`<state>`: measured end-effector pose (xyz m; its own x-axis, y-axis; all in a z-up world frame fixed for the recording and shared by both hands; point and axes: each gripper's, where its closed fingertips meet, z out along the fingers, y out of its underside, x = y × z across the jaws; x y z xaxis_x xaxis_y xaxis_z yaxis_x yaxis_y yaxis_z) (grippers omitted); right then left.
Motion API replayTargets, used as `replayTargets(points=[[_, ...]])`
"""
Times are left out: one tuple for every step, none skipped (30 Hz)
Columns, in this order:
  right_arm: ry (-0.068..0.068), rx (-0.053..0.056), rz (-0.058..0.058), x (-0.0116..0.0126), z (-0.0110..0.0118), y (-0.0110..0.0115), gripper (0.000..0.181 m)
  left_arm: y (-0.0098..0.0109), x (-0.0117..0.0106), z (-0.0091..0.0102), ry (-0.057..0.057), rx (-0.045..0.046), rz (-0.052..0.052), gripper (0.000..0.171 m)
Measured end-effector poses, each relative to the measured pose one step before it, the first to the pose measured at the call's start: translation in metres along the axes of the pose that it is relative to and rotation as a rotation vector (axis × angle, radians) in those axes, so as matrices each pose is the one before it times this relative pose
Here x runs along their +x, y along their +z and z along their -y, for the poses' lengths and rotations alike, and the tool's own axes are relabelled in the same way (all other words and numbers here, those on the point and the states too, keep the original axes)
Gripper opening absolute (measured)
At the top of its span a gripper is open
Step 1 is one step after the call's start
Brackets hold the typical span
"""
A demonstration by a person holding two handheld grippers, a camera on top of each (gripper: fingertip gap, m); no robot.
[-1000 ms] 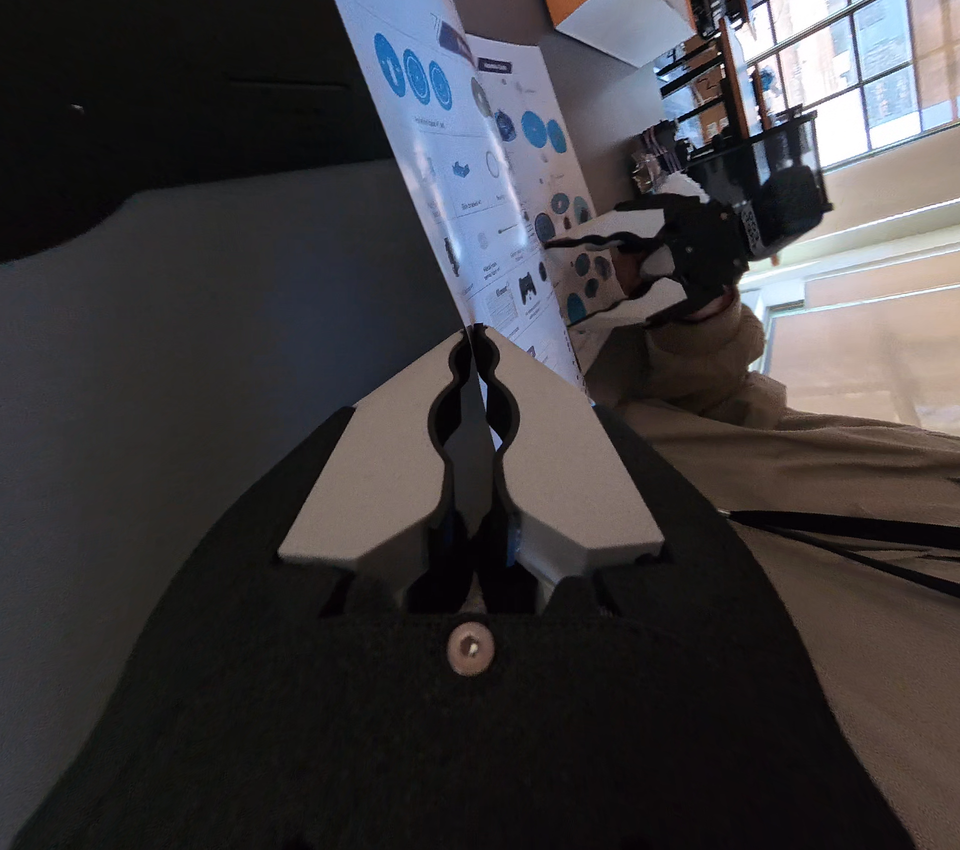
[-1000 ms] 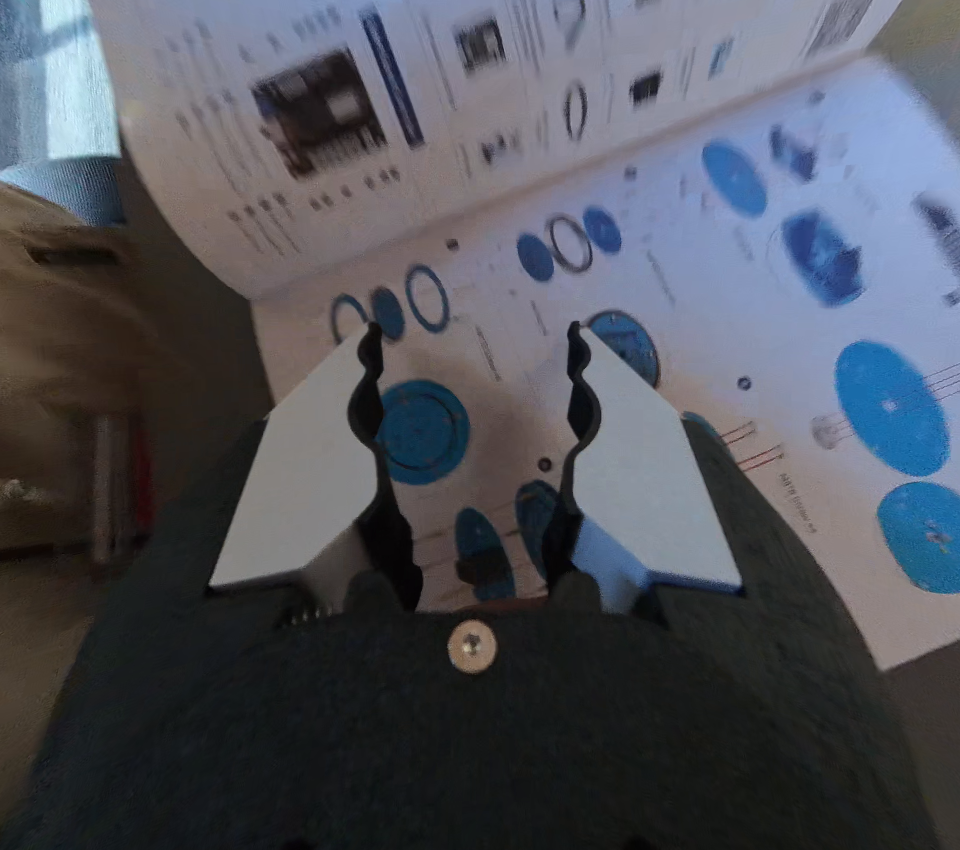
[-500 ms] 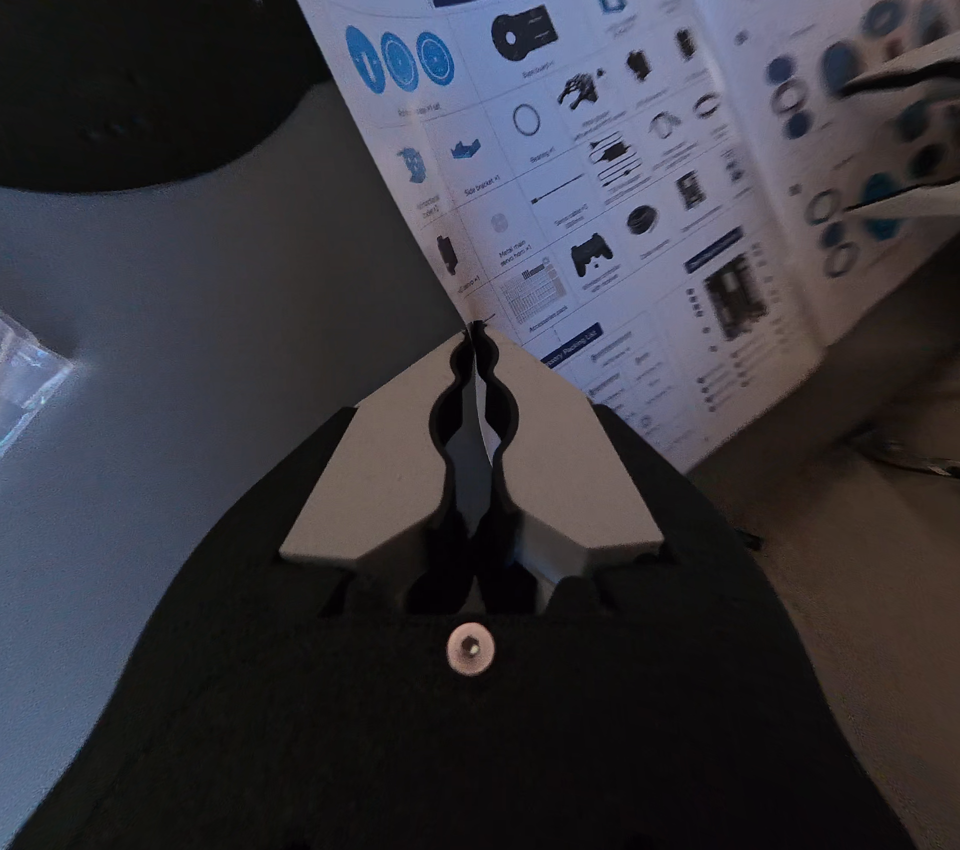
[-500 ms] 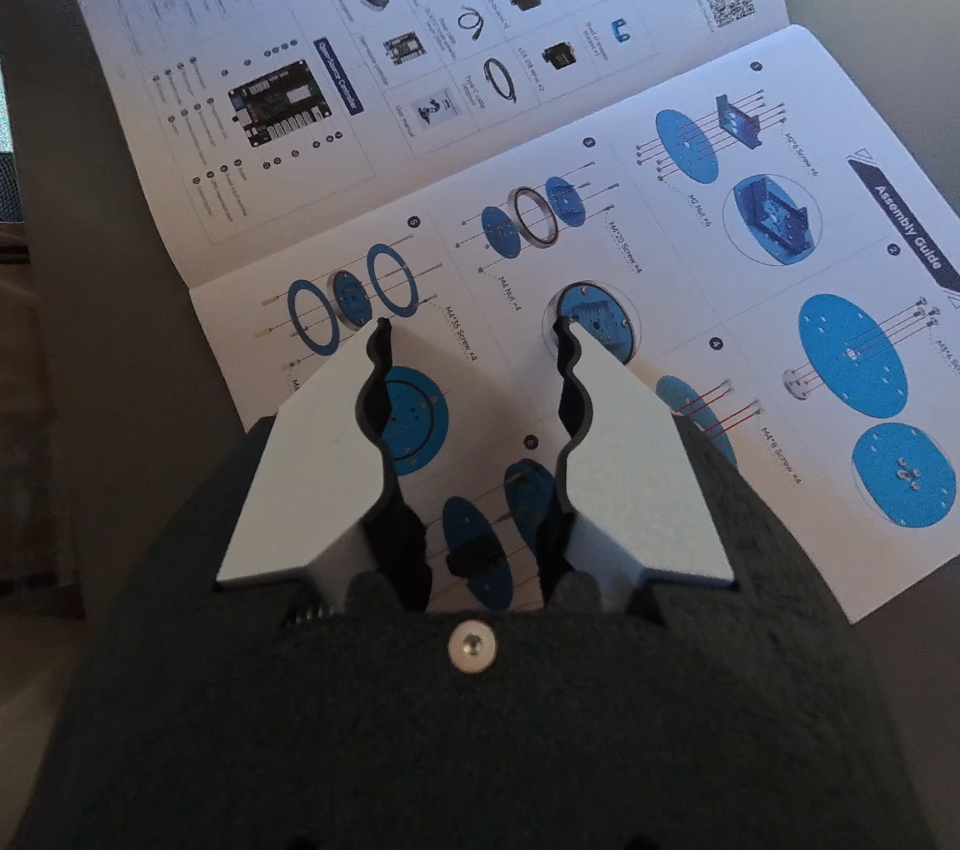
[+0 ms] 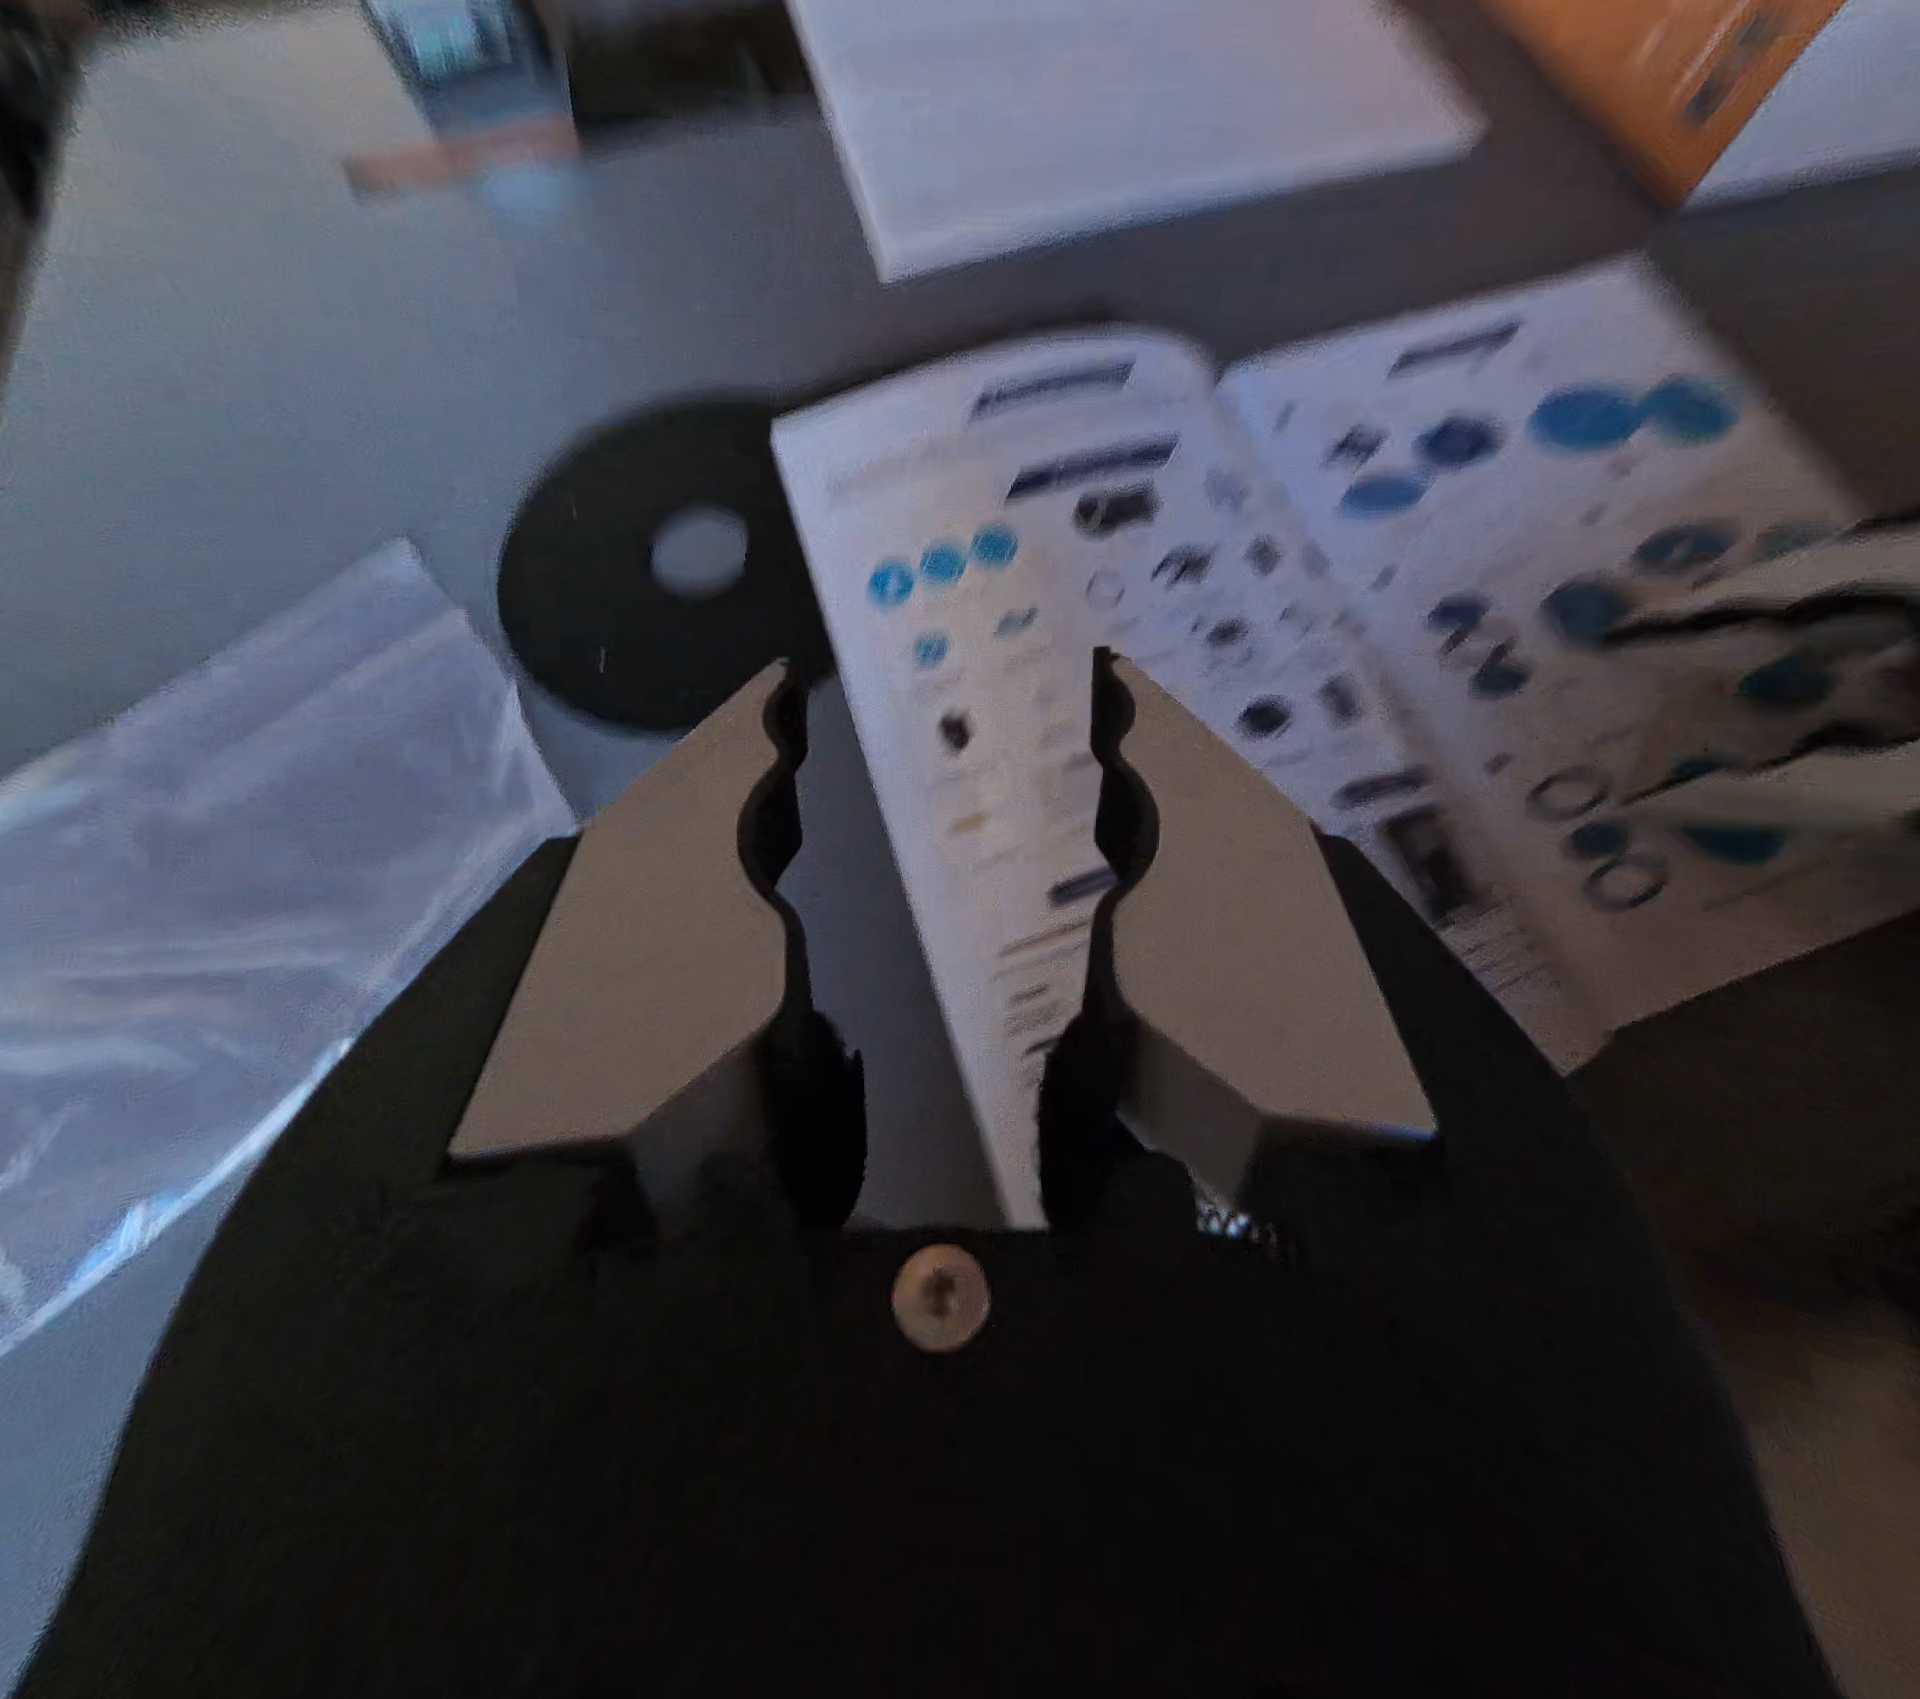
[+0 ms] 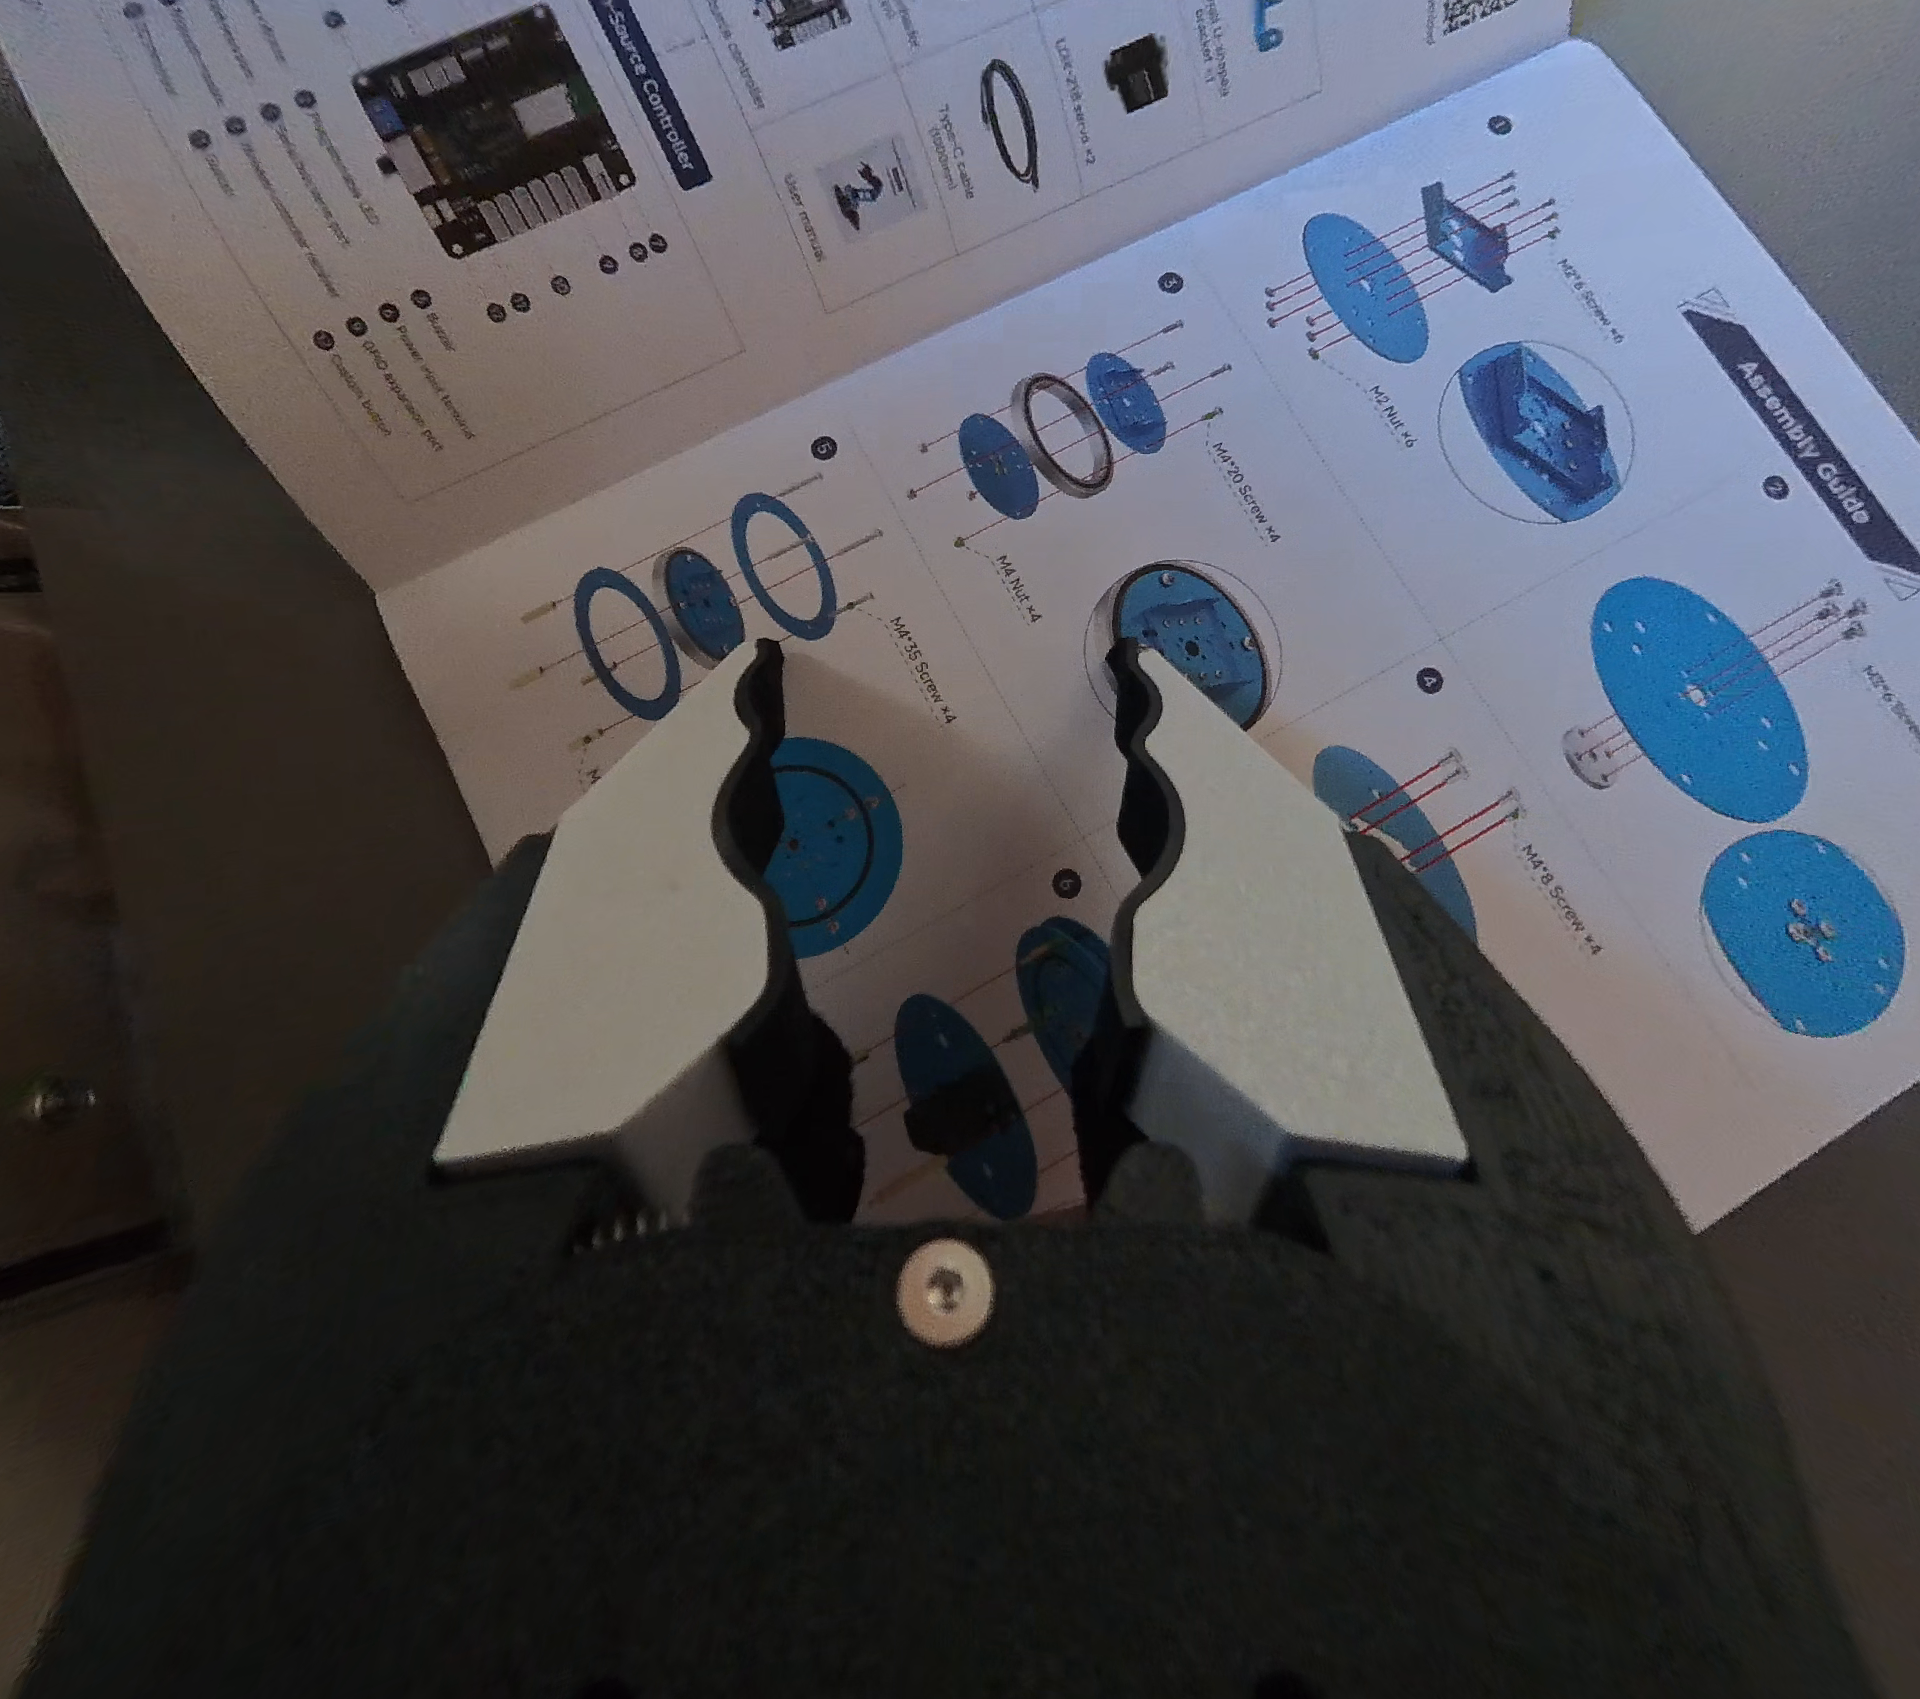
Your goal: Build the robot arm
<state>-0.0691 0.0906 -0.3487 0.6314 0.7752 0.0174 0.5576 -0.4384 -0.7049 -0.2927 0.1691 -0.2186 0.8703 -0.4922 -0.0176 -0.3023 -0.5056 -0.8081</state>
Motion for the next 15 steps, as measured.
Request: replayTargets(points=[[0.0036,0.0051,-0.0031,0.00004,0.00006,0.00013,0.064,-0.01405,0.01236,0.02432,0.0032,0.10575,-0.0223,0.053],[0.0023,0.0024,-0.0012,-0.00011,-0.00008,-0.00011,0.064,-0.00877,0.02099,0.02352,0.0028,0.10488,-0.0694,0.044],[0.0002,0.0010,-0.0016,0.00004,-0.00005,-0.00012,0.064,-0.00102,0.02961,0.01576,0.0108,0.06785,-0.1189,0.013],[0.0000,0.0006,-0.0012,-0.00006,-0.00005,-0.00010,0.064,0.00855,0.03308,0.00445,0.0239,0.01757,-0.1469,0.000],[-0.0006,0.0005,-0.0001,0.00005,-0.00003,-0.00006,0.064,0.01776,0.02533,-0.00679,0.0246,-0.03507,-0.1242,0.000],[-0.0006,-0.0002,0.0002,0.00007,-0.00008,-0.00007,0.064,0.02338,0.00939,-0.01544,0.0154,-0.08082,-0.0552,0.000],[0.0005,0.0000,0.0000,-0.00003,-0.00001,0.00000,0.064,0.02481,-0.00030,-0.01964,0.0160,-0.10491,-0.0153,0.000],[0.0012,0.0003,-0.0001,0.00000,-0.00001,-0.00003,0.064,0.02392,-0.00017,-0.01755,0.0141,-0.09310,-0.0246,0.000],[0.0011,0.0008,-0.0001,0.00006,-0.00017,-0.00008,0.064,0.02086,0.00016,-0.01331,-0.0034,-0.06748,-0.0335,0.000],[0.0004,0.0007,0.0000,-0.00003,0.00000,-0.00005,0.064,0.01620,-0.00136,-0.01092,-0.0148,-0.05614,-0.0258,0.000],[0.0005,0.0007,-0.0001,0.00003,-0.00013,-0.00004,0.064,0.01153,-0.00345,-0.00926,-0.0078,-0.04766,-0.0096,0.000],[0.0006,0.0007,-0.0004,-0.00008,-0.00011,-0.00003,0.064,0.00783,-0.00590,-0.00891,0.0042,-0.04463,0.0149,0.000],[0.0016,0.0009,-0.0009,0.00012,-0.00009,-0.00015,0.064,0.00554,-0.00623,-0.00866,0.0140,-0.04330,0.0274,0.000],[0.0016,0.0007,-0.0028,0.00017,-0.00024,-0.00030,0.064,0.00432,-0.00347,-0.00763,0.0163,-0.03834,0.0182,0.000],[0.0027,0.0006,-0.0024,0.00018,-0.00033,-0.00024,0.064,0.00348,-0.00248,-0.00676,0.0123,-0.03407,0.0147,0.000]])
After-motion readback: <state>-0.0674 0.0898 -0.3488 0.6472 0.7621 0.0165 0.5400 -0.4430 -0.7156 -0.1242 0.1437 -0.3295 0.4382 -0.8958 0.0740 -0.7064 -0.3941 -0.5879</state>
